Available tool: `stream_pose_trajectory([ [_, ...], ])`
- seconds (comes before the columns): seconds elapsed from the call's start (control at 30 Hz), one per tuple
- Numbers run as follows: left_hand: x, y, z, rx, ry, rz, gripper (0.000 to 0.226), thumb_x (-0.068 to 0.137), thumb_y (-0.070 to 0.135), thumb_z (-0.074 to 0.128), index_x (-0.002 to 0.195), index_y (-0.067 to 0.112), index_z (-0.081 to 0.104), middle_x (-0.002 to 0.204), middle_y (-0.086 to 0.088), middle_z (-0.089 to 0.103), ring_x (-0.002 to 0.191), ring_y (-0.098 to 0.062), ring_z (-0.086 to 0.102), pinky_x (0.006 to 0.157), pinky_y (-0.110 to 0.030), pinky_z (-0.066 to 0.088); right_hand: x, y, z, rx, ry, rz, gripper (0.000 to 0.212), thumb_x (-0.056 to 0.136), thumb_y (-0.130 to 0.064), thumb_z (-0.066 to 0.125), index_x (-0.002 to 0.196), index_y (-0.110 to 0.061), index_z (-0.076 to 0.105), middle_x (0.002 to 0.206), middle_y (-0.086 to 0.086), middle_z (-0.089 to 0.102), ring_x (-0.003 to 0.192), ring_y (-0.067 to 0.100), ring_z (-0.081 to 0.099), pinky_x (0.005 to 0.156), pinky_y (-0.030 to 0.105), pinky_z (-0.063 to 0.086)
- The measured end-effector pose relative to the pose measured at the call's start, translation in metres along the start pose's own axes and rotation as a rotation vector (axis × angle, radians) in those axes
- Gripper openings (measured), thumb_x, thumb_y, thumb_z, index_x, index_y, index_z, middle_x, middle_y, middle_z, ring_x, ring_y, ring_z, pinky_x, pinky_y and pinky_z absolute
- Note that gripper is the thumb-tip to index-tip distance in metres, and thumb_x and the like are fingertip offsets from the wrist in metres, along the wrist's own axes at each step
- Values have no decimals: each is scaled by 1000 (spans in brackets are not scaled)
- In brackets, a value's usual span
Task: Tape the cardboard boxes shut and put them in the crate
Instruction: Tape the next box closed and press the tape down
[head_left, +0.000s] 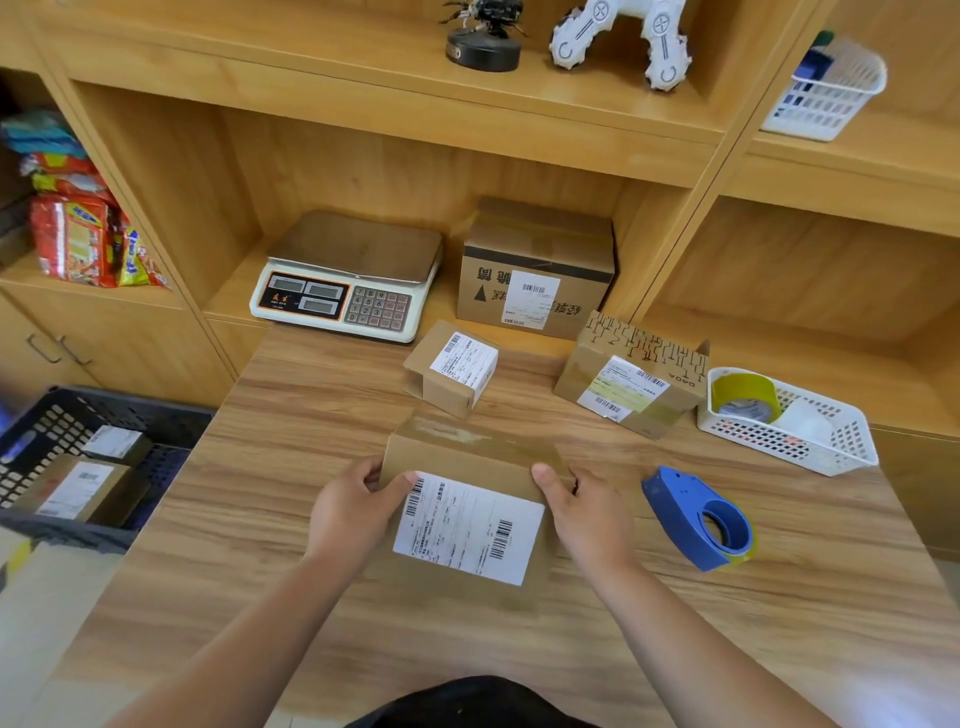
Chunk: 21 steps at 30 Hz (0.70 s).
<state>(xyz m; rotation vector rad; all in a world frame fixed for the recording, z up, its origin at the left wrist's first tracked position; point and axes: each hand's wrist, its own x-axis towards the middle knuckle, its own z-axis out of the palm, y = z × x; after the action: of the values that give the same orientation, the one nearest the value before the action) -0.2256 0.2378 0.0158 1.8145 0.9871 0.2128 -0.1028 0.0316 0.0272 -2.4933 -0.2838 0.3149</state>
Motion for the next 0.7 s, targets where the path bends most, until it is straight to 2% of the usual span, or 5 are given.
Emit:
stream_pose_trajectory([
  [0.13,8,2,6,1,-15,6,18,89,34,61,103,25,65,84,16,67,80,-6,63,66,-28,49,8,-5,-1,-97,-29,64,59,90,-67,31,79,-13,51,78,-4,57,82,21,57,61,33,39],
  [0.3,17,1,7,-34,-132,27,37,88,16,60,122,28,58,95,21,65,91,-1,62,72,-23,48,18,2,9,122,-95,87,31,96,-43,44,100,-16,60,92,-5,64,91,19,61,75,35,49],
  [0.4,18,-5,6,-12,-197,27,45,89,20,58,128,40,52,98,20,66,91,-2,62,80,-32,52,17,6,17,214,-109,69,17,96,-30,50,108,-22,59,92,-10,64,90,16,61,76,34,49],
  [0.53,17,-12,7,-24,-225,23,47,91,22,57,132,44,47,106,19,66,97,-4,62,86,-32,51,17,11,20,238,-143,49,22,95,-24,50,116,-23,57,95,-11,65,90,12,61,77,32,49],
  [0.7,13,-14,16,-25,-181,-25,37,93,27,56,130,28,52,108,11,66,98,-10,60,72,-21,42,11,23,24,214,-274,-2,36,96,-27,50,132,-31,49,107,-15,64,97,9,60,84,29,49],
])
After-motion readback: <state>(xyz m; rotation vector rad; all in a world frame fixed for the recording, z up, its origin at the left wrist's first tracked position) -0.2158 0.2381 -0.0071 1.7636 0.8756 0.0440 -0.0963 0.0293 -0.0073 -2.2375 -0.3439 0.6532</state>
